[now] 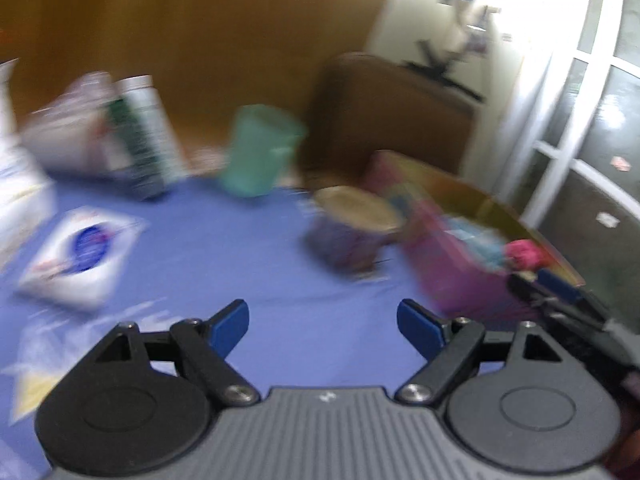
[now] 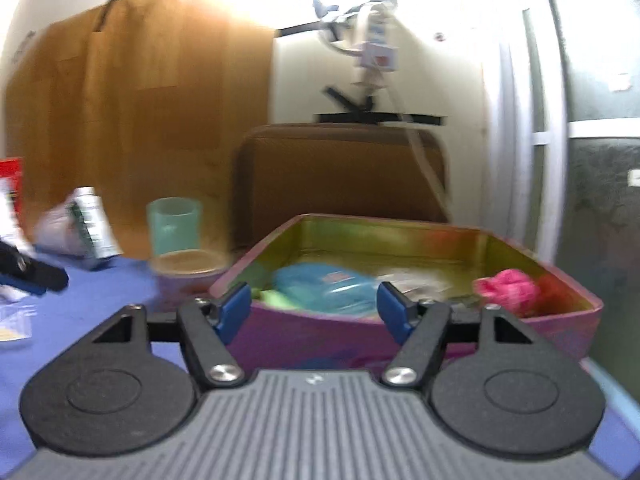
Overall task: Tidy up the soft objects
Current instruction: 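Move the left gripper to the white wet-wipes pack and grasp it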
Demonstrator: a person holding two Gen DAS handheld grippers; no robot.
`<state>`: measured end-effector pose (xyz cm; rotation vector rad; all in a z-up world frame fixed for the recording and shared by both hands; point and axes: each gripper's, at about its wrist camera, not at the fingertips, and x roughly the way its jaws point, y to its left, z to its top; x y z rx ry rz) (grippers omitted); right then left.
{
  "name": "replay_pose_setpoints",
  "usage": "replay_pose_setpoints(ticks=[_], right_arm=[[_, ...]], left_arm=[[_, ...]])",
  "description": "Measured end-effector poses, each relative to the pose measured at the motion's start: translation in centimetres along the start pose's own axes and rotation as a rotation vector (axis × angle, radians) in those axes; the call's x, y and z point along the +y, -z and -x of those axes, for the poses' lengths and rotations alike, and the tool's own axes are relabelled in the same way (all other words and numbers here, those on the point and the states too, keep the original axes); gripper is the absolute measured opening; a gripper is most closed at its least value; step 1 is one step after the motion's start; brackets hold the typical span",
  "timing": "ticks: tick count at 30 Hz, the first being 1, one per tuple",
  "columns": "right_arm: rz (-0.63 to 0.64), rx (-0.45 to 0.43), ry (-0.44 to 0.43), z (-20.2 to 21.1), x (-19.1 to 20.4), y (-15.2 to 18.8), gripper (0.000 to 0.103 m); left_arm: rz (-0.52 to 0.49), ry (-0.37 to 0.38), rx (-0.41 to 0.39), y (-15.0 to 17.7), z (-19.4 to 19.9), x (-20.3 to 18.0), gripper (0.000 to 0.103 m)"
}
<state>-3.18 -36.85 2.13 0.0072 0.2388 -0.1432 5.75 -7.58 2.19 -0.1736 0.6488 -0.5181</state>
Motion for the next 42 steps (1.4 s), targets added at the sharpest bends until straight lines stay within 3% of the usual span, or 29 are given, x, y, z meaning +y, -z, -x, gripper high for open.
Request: replay_pose_setpoints(ticks=[5, 7, 10, 13, 16, 17, 19, 20, 22, 23, 25, 27, 30, 36, 42], right_arm=[[0.043, 0.091, -0.223, -1.3, 6.2, -0.4, 0.067], [0.042, 0.147, -0.327, -2.8, 8.9, -0.7, 0.067], [0.087, 0.205, -0.450, -4.2, 13.8, -0.7, 0.067], [0.134, 0.238, -0.540, -6.3, 19.3, -1.3, 0.067], [0.146, 0.284, -0.580, -9.3, 24.2, -2.1, 0.069], [0.150, 0.296, -0.576, -10.3, 25.7, -2.2, 0.074], [0.134, 0.328, -0.548, -12.3, 28.0, -2.4, 0.079], [0.117, 0.355, -0.533, -13.4, 28.9, -2.4, 0.080], [0.101, 0.420, -0.499, -15.4, 30.1, -2.0, 0.087], [0.102, 0.441, -0.492, -16.0, 30.3, -1.7, 0.090], [0.076, 0.463, -0.502, -16.4, 30.0, -1.8, 0.084], [0.077, 0.465, -0.510, -15.7, 29.2, -1.9, 0.067], [0.029, 0.479, -0.523, -14.6, 26.9, -2.0, 0.053], [-0.073, 0.492, -0.546, -9.3, 19.7, -0.8, 0.048], [-0.083, 0.475, -0.536, -2.1, 11.5, 0.6, 0.048]], left_arm=[[0.032, -0.197, -0.053, 1.9, 4.6, 7.0, 0.083], [0.070, -0.237, -0.077, 1.8, 5.8, 9.3, 0.083], [0.161, -0.251, -0.131, 2.2, 7.5, 12.4, 0.083], [0.271, -0.200, -0.188, 2.5, 8.5, 14.3, 0.080], [0.311, -0.178, -0.230, 2.7, 9.2, 15.1, 0.080], [0.317, -0.172, -0.252, 2.8, 9.5, 15.2, 0.072], [0.360, -0.205, -0.274, 2.8, 9.7, 15.7, 0.071], [0.382, -0.150, -0.277, 2.8, 9.7, 16.3, 0.071], [0.403, -0.138, -0.279, 2.9, 9.6, 16.6, 0.071], [0.405, -0.140, -0.280, 2.9, 9.6, 16.6, 0.071], [0.392, -0.129, -0.278, 2.9, 9.6, 16.4, 0.071], [0.378, -0.130, -0.271, 2.9, 9.6, 16.1, 0.071], [0.361, -0.138, -0.271, 2.9, 9.5, 15.8, 0.071], [0.317, -0.125, -0.229, 2.9, 9.4, 14.8, 0.071], [0.193, -0.051, -0.102, 2.4, 7.5, 11.1, 0.071]])
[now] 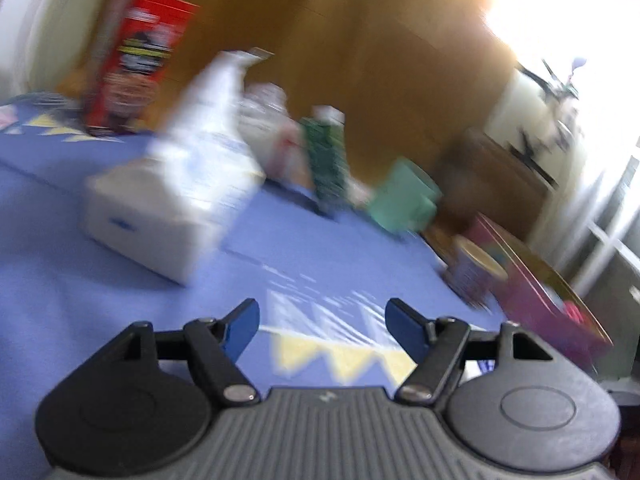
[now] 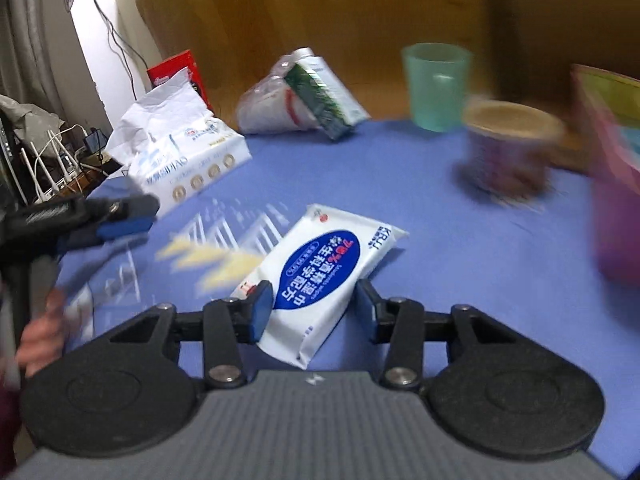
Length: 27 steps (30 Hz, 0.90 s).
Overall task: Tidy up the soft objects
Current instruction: 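Move the left gripper to the white wet-wipes pack and grasp it, then drop the wet-wipes pack into the pink tin with the left gripper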
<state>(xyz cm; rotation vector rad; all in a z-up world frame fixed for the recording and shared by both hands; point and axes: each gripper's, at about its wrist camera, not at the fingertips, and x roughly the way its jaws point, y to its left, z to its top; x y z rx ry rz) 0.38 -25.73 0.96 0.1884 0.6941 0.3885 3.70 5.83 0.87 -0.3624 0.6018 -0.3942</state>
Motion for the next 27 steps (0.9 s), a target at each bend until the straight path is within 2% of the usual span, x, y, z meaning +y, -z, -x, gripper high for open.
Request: replay_pose_setpoints(ticks=[3, 4, 5, 7, 9, 11, 13, 14, 15, 17, 20, 24, 25, 27], right_arm=[[-0.017, -0.036, 0.072, 3.2, -1.6, 1.6, 0.053], [-0.037, -0.045, 0.077, 4.1, -2.1, 1.9, 0.058], [-0.061, -0.056, 0.073, 4.9, -2.4, 2.2, 0.067], [-0.065, -0.087, 0.057, 6.1, -2.4, 2.8, 0.070], [-0.022, -0.081, 0.062, 5.9, -1.9, 3.1, 0.071], [0.042, -0.066, 0.072, 5.2, -1.1, 3.6, 0.071], [0.087, -0.041, 0.086, 4.4, -1.0, 3.9, 0.068], [0.120, -0.059, 0.105, 4.2, -0.7, 4.1, 0.053], [0.156, -0.060, 0.120, 4.1, -0.5, 4.0, 0.052], [0.172, -0.090, 0.137, 4.6, -0.8, 3.8, 0.051], [0.155, -0.200, 0.162, 6.6, -2.2, 3.3, 0.051], [0.165, -0.341, 0.271, 9.6, -4.0, 2.1, 0.051], [0.164, -0.356, 0.301, 10.0, -4.7, 1.8, 0.051], [0.144, -0.374, 0.361, 10.4, -6.6, 1.0, 0.051]], left_arm=[[-0.043, 0.095, 0.080, 0.5, -1.5, -3.7, 0.071], [-0.054, 0.134, 0.102, 0.6, -2.1, -5.0, 0.071], [-0.057, 0.173, 0.129, 0.8, -2.7, -6.3, 0.071], [-0.046, 0.242, 0.199, 1.4, -4.3, -8.3, 0.070], [-0.050, 0.284, 0.281, 2.3, -6.2, -10.3, 0.064], [-0.075, 0.293, 0.348, 3.5, -7.7, -11.7, 0.051], [-0.112, 0.289, 0.337, 4.2, -8.1, -13.1, 0.047], [-0.123, 0.271, 0.336, 4.1, -8.2, -13.6, 0.047], [-0.130, 0.258, 0.330, 3.9, -8.1, -14.2, 0.047], [-0.134, 0.277, 0.302, 3.1, -8.0, -15.0, 0.047], [-0.157, 0.358, 0.256, 1.2, -7.8, -17.3, 0.047], [-0.232, 0.417, 0.227, -1.4, -9.8, -22.7, 0.047], [-0.257, 0.426, 0.220, -1.8, -10.5, -24.1, 0.049], [-0.293, 0.438, 0.212, -2.5, -12.1, -26.9, 0.059]])
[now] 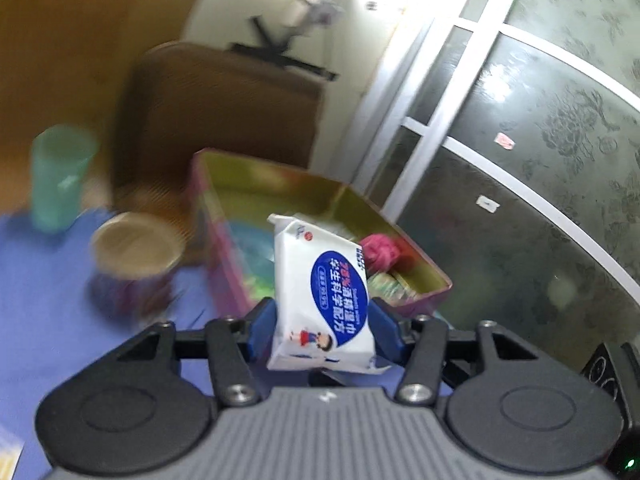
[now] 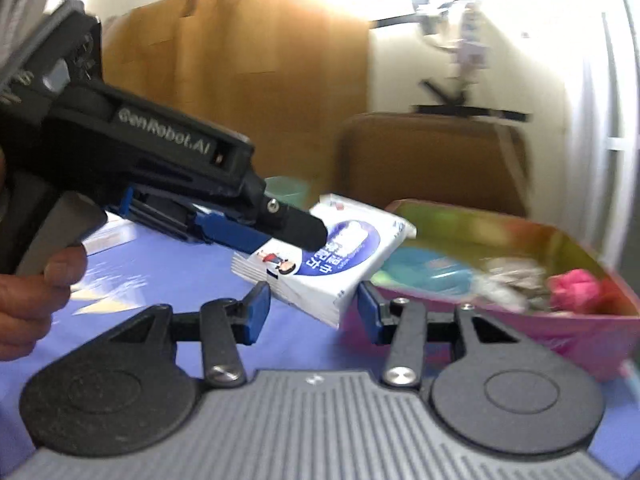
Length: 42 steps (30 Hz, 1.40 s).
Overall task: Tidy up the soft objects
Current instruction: 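Drop the wet-wipes pack into the pink tin with the left gripper, then move the left gripper to the white tissue pack and grasp it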
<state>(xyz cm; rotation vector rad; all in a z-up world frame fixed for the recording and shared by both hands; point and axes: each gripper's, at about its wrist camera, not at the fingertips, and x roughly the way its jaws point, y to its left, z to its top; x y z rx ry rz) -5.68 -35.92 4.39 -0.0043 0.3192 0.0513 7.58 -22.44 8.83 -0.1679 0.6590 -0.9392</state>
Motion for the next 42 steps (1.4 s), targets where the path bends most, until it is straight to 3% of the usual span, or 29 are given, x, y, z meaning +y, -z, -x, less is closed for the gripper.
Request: replay_pose_setpoints(ticks=[1, 2, 5, 8, 12, 17, 24, 29, 31, 34, 37, 42], right_arm=[[-0.008, -0.006, 0.035, -0.4, -1.2, -0.2, 0.051], [-0.012, -0.008, 0.071, -1.0, -2.1, -0.3, 0.048], [-0.019, 0.000, 0.264, -3.6, -4.9, -0.4, 0.045], [-0.050, 0.054, 0.401, -5.5, -7.5, 0.1, 0.046], [-0.122, 0.013, 0.384, -3.9, -8.4, 0.6, 0.046], [-0.096, -0.034, 0.341, -1.7, -5.4, 0.7, 0.046], [-0.071, -0.030, 0.112, -2.8, 0.7, -1.2, 0.046], [-0.081, 0.071, -0.129, -6.8, 6.6, -2.5, 0.046], [-0.068, 0.117, -0.221, -8.7, 9.7, -3.1, 0.046], [0.005, 0.154, -0.334, -10.6, 15.0, -3.6, 0.047], [0.109, 0.167, -0.422, -12.1, 20.5, -3.9, 0.052], [0.223, 0.201, -0.515, -15.4, 28.5, -4.1, 0.055]], left_arm=[[-0.007, 0.004, 0.002, -0.6, -1.0, -0.5, 0.070], [-0.015, 0.000, -0.007, -0.8, -1.7, -0.9, 0.072], [-0.027, -0.060, -0.035, -0.8, -2.6, -1.2, 0.071], [0.015, -0.056, -0.022, 0.3, -1.8, -0.2, 0.071], [-0.001, -0.130, -0.027, 2.4, 0.6, 1.2, 0.071], [0.039, -0.222, -0.027, 5.5, 4.9, 4.5, 0.071], [0.113, -0.433, -0.120, 10.6, 14.2, 9.8, 0.071], [0.180, -0.679, -0.208, 13.9, 20.8, 14.6, 0.071], [0.263, -0.743, -0.263, 14.7, 23.5, 17.1, 0.071], [0.402, -0.756, -0.366, 15.0, 27.3, 20.8, 0.075], [0.445, -0.767, -0.426, 14.2, 29.3, 23.1, 0.092], [0.470, -0.693, -0.447, 12.2, 29.1, 25.7, 0.092]])
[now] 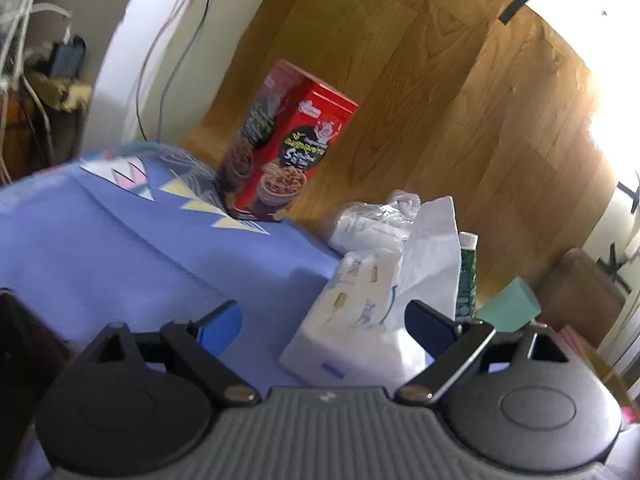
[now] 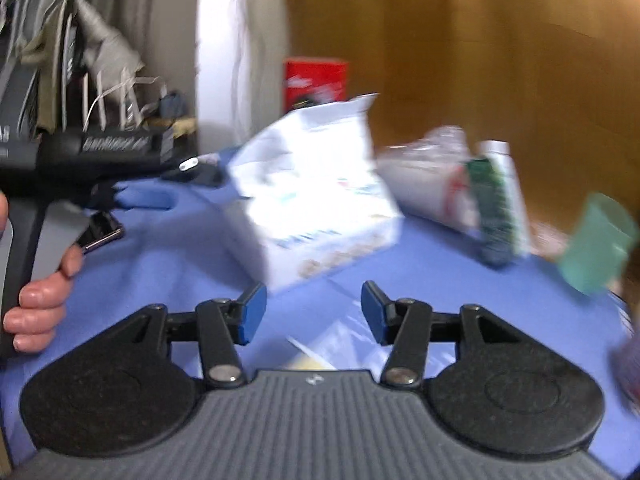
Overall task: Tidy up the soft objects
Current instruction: 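Move the left gripper to the white tissue pack and grasp it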
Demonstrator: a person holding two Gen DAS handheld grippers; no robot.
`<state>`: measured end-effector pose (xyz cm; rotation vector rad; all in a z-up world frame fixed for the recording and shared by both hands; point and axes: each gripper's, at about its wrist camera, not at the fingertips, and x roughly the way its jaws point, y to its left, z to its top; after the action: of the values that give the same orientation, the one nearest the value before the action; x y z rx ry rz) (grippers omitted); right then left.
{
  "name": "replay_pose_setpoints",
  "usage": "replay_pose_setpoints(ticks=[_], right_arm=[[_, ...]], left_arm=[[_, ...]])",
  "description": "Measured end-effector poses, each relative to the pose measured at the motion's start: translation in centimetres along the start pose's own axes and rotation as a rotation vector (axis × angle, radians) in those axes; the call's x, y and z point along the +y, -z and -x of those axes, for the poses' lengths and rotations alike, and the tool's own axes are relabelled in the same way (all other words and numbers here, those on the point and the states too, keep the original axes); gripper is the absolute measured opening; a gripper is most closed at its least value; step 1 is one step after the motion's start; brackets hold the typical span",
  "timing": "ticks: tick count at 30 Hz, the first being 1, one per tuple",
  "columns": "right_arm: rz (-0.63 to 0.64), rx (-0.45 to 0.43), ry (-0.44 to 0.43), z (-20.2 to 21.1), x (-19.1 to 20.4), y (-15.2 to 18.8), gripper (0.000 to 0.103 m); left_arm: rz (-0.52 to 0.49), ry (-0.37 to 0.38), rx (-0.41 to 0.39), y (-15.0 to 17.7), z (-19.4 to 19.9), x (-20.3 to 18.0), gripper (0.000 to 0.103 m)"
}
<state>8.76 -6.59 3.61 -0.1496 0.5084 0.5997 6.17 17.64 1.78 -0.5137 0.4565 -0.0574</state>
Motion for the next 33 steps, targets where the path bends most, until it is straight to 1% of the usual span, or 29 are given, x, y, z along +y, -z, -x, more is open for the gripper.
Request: replay_pose_setpoints(ticks=[3, 5, 6, 7, 9, 12, 14, 17, 23, 26, 28, 30, 31, 32, 33], right_arm=[[0.005, 0.032, -0.010, -3.6, 1.5, -1.4, 0.055], [-0.022, 0.052, -0.003, -5.1, 1.6, -1.9, 0.054], [-0.039, 0.066, -0.007, -5.5, 1.5, -2.0, 0.052], [-0.065, 0.080, -0.009, -5.8, 1.3, -1.9, 0.050], [-0.076, 0.075, 0.001, -4.8, 1.0, -1.5, 0.043], [-0.096, 0.058, 0.022, -2.0, -0.1, -0.4, 0.039], [-0.111, 0.039, 0.029, 0.5, -1.0, 0.6, 0.039], [-0.145, 0.027, 0.053, 5.0, -2.3, 2.6, 0.039], [-0.223, 0.027, 0.123, 13.5, -5.5, 8.3, 0.039], [-0.260, 0.025, 0.167, 16.9, -6.5, 10.8, 0.039], [-0.288, 0.014, 0.187, 18.9, -7.0, 12.1, 0.040], [-0.303, -0.002, 0.192, 20.4, -7.2, 13.0, 0.044], [-0.308, -0.007, 0.191, 21.0, -7.4, 13.5, 0.046], [-0.311, -0.008, 0.186, 21.4, -7.6, 13.8, 0.052], [-0.309, -0.008, 0.186, 21.6, -7.7, 14.0, 0.055]], left_arm=[[0.060, 0.051, 0.045, 0.0, -1.9, 0.2, 0.086], [0.112, 0.095, 0.113, 0.4, -3.5, 0.5, 0.069], [0.124, 0.099, 0.128, 0.9, -3.9, 0.7, 0.068], [0.113, 0.103, 0.133, 1.3, -3.8, 0.4, 0.065], [0.100, 0.147, 0.162, 1.7, -3.0, -0.5, 0.064], [0.123, 0.240, 0.206, 3.1, -1.7, -2.4, 0.064], [0.095, 0.283, 0.214, 4.3, -0.6, -4.5, 0.064], [0.056, 0.358, 0.261, 6.6, 0.5, -7.9, 0.064], [-0.060, 0.472, 0.422, 12.2, 1.4, -14.8, 0.064], [-0.141, 0.519, 0.466, 14.0, 2.0, -18.0, 0.065], [-0.183, 0.565, 0.495, 14.8, 2.5, -19.1, 0.066], [-0.187, 0.622, 0.511, 14.9, 3.1, -19.3, 0.067], [-0.171, 0.637, 0.507, 14.6, 3.2, -19.0, 0.068], [-0.145, 0.635, 0.502, 14.1, 3.4, -18.6, 0.068], [-0.103, 0.619, 0.494, 13.6, 3.2, -17.8, 0.068]])
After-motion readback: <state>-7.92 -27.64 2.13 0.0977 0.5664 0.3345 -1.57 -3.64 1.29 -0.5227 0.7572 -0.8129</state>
